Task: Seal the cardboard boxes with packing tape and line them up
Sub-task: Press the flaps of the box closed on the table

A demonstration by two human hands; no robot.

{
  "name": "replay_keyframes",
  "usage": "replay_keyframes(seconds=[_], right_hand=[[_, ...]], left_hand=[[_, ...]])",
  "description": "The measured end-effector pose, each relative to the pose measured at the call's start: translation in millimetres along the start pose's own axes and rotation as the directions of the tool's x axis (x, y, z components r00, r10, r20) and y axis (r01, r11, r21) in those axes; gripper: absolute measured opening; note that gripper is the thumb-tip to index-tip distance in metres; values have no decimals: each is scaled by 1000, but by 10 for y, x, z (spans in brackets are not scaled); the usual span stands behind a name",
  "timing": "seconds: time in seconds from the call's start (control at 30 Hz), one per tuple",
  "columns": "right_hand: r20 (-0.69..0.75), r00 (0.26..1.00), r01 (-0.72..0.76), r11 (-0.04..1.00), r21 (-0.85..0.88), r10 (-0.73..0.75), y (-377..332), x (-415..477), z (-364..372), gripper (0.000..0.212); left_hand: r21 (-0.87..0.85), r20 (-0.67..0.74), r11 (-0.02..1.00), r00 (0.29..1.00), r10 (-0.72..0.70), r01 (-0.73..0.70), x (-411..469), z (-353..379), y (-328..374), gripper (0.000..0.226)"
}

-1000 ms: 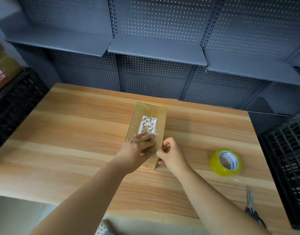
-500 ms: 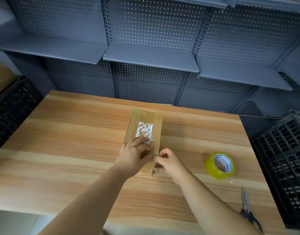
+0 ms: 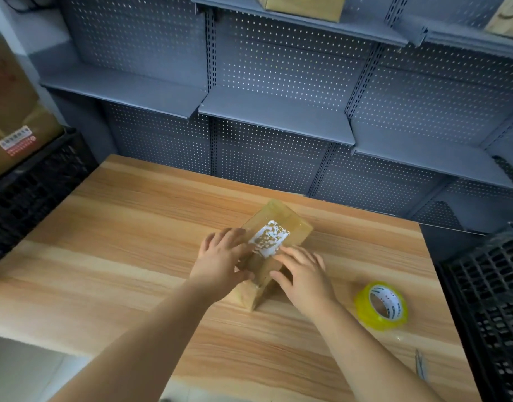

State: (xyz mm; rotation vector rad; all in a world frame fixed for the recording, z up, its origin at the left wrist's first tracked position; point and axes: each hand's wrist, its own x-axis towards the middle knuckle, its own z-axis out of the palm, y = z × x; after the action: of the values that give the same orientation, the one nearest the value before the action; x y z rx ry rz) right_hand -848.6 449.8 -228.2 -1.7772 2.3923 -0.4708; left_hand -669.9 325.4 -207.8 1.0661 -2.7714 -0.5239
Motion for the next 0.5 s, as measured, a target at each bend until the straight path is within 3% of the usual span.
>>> replay_keyframes(seconds=[0.07,0.13,0.2,0.27,0.4,0.5], right_hand=[[-88,994,-69,994,-81,62,-79,-74,60,44],[-159,983,-114,982,-154,89,-171,-123,117,37],[-188,977,-141,972,-187,105,-256,-133,125,36],[-195,974,-147,975,-165,114,-284,-109,123,36],[-16,980,-191,968,160,196,-257,43,38,31],[57,976,-215,971,106,210,-255,175,-34,31]], left_hand=[[-103,-122,940,933,-337,326,-135,54,78,67],[-348,-15,792,841,-540,502,-183,159,145,61],[-574,183,612,813,-552,544,-181,213,184,46],[-667,248,514,812,-529,539,-172,204,143,34],[-575,235,659,870,-434,485,-68,151,6,26],[-558,243,736,923,-298,384,59,125,-44,24]])
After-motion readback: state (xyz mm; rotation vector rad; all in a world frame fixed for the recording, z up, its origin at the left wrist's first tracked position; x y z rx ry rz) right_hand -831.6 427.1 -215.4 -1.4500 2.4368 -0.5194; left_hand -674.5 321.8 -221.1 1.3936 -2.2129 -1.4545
